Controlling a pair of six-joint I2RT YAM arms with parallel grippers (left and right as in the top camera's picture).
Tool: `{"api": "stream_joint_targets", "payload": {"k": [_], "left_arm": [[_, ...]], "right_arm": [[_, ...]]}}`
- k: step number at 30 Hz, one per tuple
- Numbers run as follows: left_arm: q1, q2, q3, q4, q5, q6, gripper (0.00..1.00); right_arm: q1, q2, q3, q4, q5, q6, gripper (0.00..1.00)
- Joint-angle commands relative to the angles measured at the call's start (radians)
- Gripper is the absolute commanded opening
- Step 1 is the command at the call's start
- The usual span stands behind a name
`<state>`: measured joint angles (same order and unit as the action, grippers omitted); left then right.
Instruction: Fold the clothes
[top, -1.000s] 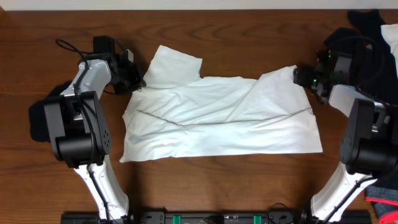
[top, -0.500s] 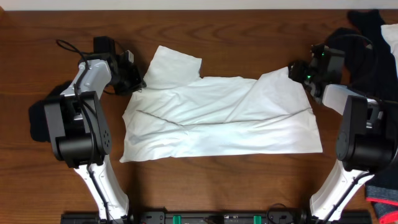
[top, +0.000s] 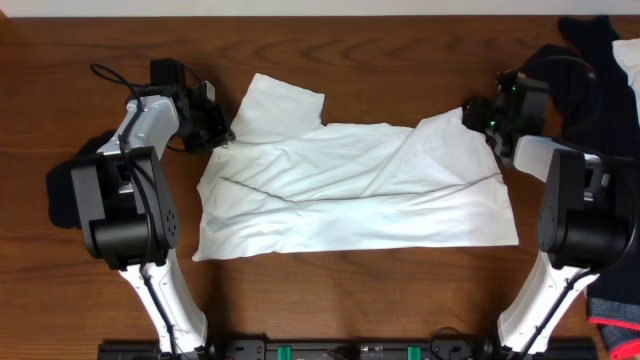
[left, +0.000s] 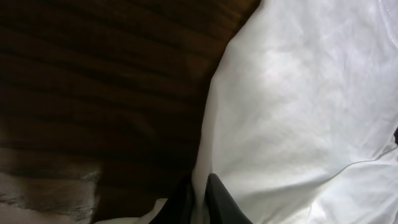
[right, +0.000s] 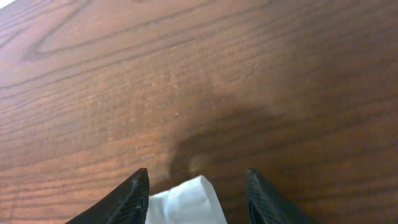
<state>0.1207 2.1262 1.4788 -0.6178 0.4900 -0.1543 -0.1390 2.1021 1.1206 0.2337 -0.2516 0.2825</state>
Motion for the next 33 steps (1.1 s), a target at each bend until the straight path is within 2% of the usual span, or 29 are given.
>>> {"api": "stream_joint_targets", "payload": {"k": [1,6,9,11,21,33], "left_arm": [[-0.002,-0.022,-0.005,-0.003,-0.012,-0.001,0.10],[-0.002,-0.022,-0.005,-0.003,-0.012,-0.001,0.10],[-0.002,-0.022,-0.005,-0.003,-0.012,-0.001,0.09],[-0.002,-0.022,-0.005,-0.003,-0.012,-0.001,0.10],[0.014,-0.050,-0.005,-0.003,0.000,-0.001,0.06],[0.060,-0.165,-0.005,-0.024,0.000,-0.001,0.06]], "right_arm": [[0.018,0.055,-0.004,-0.020,0.008,0.020,0.44],[0.019,0.055,-0.004,-0.036,0.008,0.021,0.24],[0.019,0.055,-0.004,-0.044,0.008,0.020,0.15],[0.019,0.055,-0.004,-0.045,0.008,0.021,0.03],[-0.005,0.031,-0.004,-0.117,0.008,0.020,0.01],[-0.077,-0.144,-0.003,-0.304,0.009,0.016,0.01]]}}
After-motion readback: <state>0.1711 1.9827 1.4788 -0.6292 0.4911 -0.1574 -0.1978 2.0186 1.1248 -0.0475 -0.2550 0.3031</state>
